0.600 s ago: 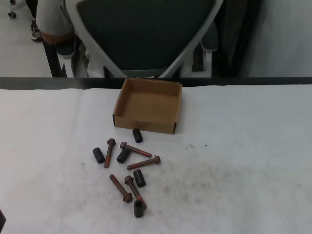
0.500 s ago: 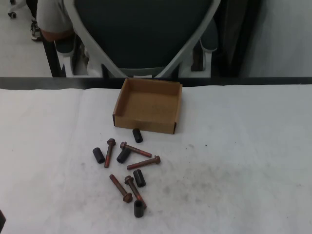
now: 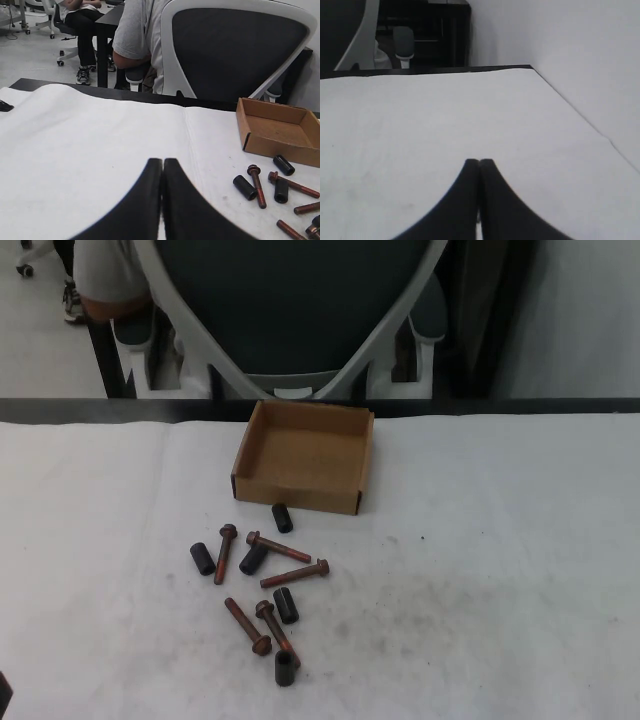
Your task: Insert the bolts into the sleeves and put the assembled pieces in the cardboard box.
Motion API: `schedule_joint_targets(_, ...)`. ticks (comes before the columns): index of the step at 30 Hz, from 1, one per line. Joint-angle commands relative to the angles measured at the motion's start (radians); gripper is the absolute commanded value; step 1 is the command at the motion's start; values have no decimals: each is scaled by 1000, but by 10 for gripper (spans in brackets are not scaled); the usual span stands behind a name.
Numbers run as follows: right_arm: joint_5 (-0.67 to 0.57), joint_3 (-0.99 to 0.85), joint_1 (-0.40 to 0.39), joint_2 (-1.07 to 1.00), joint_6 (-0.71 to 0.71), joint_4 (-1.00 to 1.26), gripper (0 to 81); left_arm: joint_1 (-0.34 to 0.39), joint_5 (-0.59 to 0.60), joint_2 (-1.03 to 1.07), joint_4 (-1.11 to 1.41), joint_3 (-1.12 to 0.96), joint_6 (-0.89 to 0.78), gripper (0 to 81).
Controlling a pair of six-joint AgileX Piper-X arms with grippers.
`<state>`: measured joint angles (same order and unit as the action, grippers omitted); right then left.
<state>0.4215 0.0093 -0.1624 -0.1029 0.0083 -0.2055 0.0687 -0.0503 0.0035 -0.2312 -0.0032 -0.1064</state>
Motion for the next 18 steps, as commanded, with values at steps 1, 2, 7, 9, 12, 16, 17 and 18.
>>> schedule_joint_targets(1,-68,-9,5,-2,8,0,3,3,-9,-4,0,-10,2,8)
schedule_joint_targets(2,-68,-9,5,-2,8,0,3,3,-7,-4,0,-10,2,8)
schedule_joint_targets(7,-68,-9,5,-2,8,0,3,3,-7,-4,0,-10,2,8)
schedule_joint_targets(9,-68,-9,5,-2,8,0,3,3,-7,-4,0,-10,2,8)
schedule_joint_targets(12,-68,-9,5,-2,8,0,3,3,4,-4,0,-10,2,8)
schedule_joint_targets(16,-68,-9,5,-2,8,0,3,3,23,-4,0,-10,2,8)
schedule_joint_targets(17,-68,-9,5,-2,10,0,3,3,23,-4,0,-10,2,8)
schedule_joint_targets(18,-68,-9,5,-2,12,0,3,3,23,-4,0,-10,2,8)
